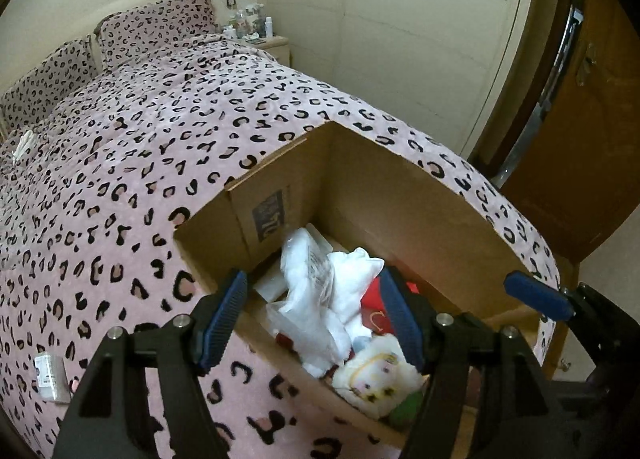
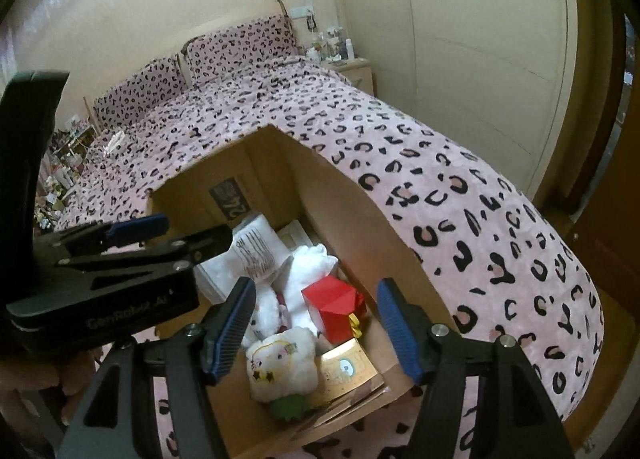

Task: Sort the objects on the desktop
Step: 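Lower the packet into the box with the left tool while the right tool drops the plush in, then move both open tools back toward the white box and pink stick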

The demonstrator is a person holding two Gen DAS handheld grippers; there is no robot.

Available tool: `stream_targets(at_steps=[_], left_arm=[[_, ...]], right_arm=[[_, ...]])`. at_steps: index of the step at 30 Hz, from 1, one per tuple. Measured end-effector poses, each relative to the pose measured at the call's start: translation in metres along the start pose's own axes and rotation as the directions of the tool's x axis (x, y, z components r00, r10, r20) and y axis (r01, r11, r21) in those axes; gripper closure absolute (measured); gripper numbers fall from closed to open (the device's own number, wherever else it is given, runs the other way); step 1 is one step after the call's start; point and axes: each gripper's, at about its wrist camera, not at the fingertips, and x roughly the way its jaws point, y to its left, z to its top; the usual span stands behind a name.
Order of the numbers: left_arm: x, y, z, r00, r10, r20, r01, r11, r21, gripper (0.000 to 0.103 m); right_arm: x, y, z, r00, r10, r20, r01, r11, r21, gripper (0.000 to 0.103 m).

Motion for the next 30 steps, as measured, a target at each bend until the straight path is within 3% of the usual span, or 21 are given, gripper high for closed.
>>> stream_targets(at_steps=[8, 15, 21, 30], left_arm=[[-0.054, 0.010, -0.017, 0.997, 0.028, 0.077, -0.025, 0.999, -0.048, 0.033], [-0.109, 0.026, -0.048, 0.984, 0.136, 0.117, -0.123, 0.986, -0.114, 0.032], [-0.140, 0.047, -0.092, 0.969, 0.230, 0.092, -0.211, 0.961, -0.182, 0.028], [-0.167, 0.085, -0.158, 0.954, 0.300, 0.023, -0.283, 0.921, -0.269, 0.027]], right_arm=[[-0.029, 0.010, -0.001, 0.999, 0.015, 0.032, -0.014, 1.000, -0.024, 0.038], [-0.059, 0.025, -0.009, 0.998, 0.034, 0.053, -0.032, 0.998, -0.046, 0.038], [-0.076, 0.049, -0.020, 0.996, 0.066, 0.056, -0.062, 0.995, -0.080, 0.038], [-0.085, 0.094, -0.045, 0.993, 0.121, 0.015, -0.118, 0.982, -0.147, 0.038]])
